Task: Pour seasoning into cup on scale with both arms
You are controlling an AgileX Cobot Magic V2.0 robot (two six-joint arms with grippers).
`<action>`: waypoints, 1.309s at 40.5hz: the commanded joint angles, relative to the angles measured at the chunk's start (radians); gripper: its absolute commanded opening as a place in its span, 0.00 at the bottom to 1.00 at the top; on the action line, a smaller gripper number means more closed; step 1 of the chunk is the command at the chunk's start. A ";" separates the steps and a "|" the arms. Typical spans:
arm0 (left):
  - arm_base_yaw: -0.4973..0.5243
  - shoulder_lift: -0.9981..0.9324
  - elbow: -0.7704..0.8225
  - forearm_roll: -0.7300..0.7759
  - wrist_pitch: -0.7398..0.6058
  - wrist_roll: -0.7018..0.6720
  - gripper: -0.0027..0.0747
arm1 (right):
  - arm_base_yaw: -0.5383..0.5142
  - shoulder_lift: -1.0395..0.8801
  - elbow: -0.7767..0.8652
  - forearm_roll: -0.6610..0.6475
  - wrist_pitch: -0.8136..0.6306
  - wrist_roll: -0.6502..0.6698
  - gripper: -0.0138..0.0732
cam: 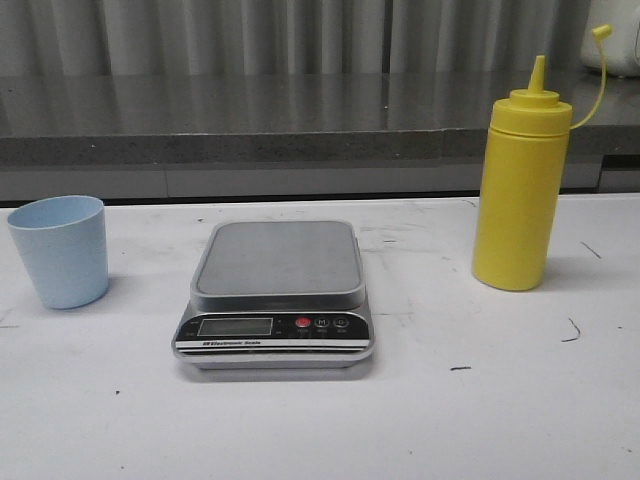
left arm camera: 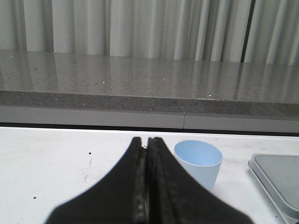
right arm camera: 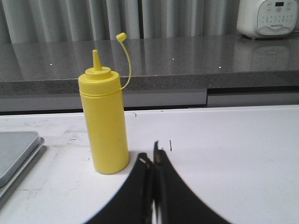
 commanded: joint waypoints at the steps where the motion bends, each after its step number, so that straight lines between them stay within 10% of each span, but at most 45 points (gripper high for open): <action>1: 0.002 -0.023 0.014 -0.001 -0.088 -0.007 0.01 | 0.000 -0.018 -0.003 -0.004 -0.086 -0.006 0.08; 36: 0.002 -0.023 0.004 -0.015 -0.134 -0.007 0.01 | 0.000 -0.018 -0.011 -0.004 -0.126 -0.006 0.08; 53: 0.002 0.101 -0.445 -0.004 0.185 -0.007 0.01 | 0.000 0.107 -0.403 -0.102 0.126 -0.006 0.08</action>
